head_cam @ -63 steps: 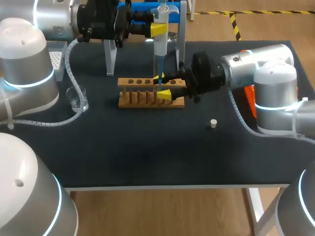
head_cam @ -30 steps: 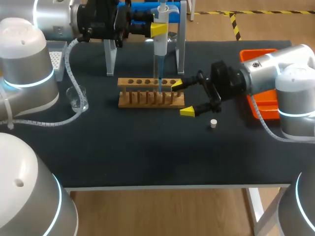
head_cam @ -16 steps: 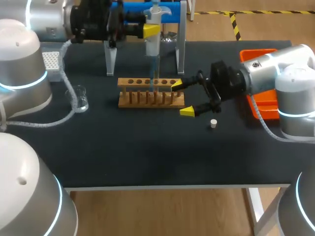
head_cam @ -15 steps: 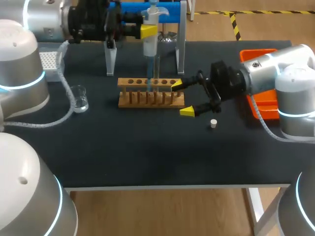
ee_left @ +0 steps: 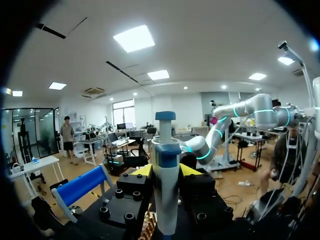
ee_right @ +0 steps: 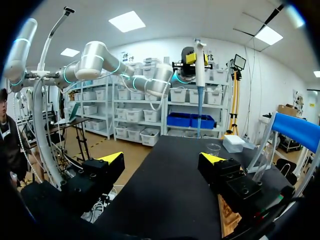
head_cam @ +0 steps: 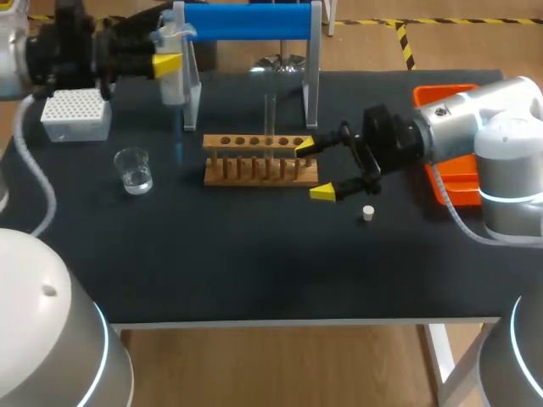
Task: Invert the test tube, pick up the pipette, mount the tip to pipette, aspirate from beaker and dispense into the tube, eject the tip, return the pipette, and cap with the stopper.
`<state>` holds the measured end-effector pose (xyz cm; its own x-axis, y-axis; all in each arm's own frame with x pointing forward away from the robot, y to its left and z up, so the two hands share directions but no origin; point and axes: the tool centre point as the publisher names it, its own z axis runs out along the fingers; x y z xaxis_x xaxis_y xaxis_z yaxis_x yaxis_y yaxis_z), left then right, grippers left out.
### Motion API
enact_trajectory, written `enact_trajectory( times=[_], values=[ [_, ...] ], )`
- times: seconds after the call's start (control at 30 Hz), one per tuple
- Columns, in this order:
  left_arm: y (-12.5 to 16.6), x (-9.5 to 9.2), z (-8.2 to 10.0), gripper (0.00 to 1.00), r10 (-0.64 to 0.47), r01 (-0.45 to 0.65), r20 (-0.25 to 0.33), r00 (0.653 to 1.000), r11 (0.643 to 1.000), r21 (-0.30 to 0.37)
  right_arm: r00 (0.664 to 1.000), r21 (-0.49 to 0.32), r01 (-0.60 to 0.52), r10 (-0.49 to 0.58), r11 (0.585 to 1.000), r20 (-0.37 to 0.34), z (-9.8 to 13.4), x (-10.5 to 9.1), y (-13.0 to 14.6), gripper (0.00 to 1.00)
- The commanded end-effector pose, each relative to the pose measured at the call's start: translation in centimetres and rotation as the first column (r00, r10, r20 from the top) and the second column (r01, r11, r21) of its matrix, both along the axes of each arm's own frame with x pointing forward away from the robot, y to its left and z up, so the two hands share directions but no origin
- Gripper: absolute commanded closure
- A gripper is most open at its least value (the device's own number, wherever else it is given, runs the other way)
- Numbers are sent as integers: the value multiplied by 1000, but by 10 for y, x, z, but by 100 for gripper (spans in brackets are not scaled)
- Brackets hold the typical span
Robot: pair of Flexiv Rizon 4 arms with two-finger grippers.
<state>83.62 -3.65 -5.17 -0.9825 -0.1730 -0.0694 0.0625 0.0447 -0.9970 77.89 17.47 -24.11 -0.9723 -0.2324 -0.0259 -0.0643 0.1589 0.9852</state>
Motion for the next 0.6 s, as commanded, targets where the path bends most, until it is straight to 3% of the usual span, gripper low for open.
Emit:
enact_trajectory(
  times=[0.03,0.23,0.6],
  values=[
    [57,1,-14,100,18,-18,4,1000,1000,-13,1000,-2,0,0,1000,0,1,-1,-1,0],
    [86,21,-30,100,41,-41,12,999,999,-19,1000,-2,0,0,1000,0,1,-1,-1,0],
    [109,50,-45,100,53,-53,16,998,998,-24,1000,-2,0,0,1000,0,1,-1,-1,0]
  ],
)
